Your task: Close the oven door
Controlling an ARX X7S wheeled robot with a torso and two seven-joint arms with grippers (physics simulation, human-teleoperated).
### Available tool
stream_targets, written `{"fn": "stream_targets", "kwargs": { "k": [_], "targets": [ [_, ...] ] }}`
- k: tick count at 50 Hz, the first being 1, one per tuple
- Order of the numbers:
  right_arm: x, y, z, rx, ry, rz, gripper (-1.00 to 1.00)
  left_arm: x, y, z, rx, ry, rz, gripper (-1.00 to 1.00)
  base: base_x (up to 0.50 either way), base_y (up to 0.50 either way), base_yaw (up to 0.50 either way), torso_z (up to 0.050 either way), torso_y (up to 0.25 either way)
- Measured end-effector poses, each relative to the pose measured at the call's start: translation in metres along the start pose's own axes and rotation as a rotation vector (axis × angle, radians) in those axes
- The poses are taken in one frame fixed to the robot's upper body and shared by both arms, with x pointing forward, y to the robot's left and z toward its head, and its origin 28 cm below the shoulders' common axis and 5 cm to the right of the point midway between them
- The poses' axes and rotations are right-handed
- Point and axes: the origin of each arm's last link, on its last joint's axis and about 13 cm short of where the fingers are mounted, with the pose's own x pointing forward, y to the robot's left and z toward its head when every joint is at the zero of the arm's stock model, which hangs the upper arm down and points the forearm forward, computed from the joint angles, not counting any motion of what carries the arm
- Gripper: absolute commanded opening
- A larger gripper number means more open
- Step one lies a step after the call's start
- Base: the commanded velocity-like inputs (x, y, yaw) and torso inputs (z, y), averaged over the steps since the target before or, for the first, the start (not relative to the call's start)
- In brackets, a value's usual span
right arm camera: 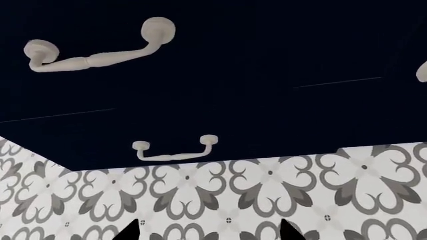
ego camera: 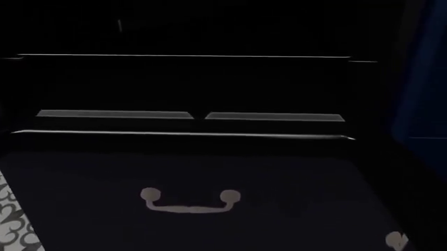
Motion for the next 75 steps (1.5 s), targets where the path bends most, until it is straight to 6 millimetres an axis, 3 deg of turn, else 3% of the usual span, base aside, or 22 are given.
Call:
{"fn": "stream_targets", "kwargs": {
  "k": [64,75],
  "targets": [
    [-0.002,0.0,0.001,-0.015,-0.037,-0.008,1.0,-0.003,0.001,0.003,-0.014,-0.034,0.001,1.0,0.08,0.0,0.0,0.0,0.0],
    [-0.027,0.006,0.033,-0.067,-0.184,-0.019,1.0,-0.032,0.001,0.041,-0.062,-0.13,-0.039,1.0,0.0,0.0,0.0,0.0,0.001]
  ]
}}
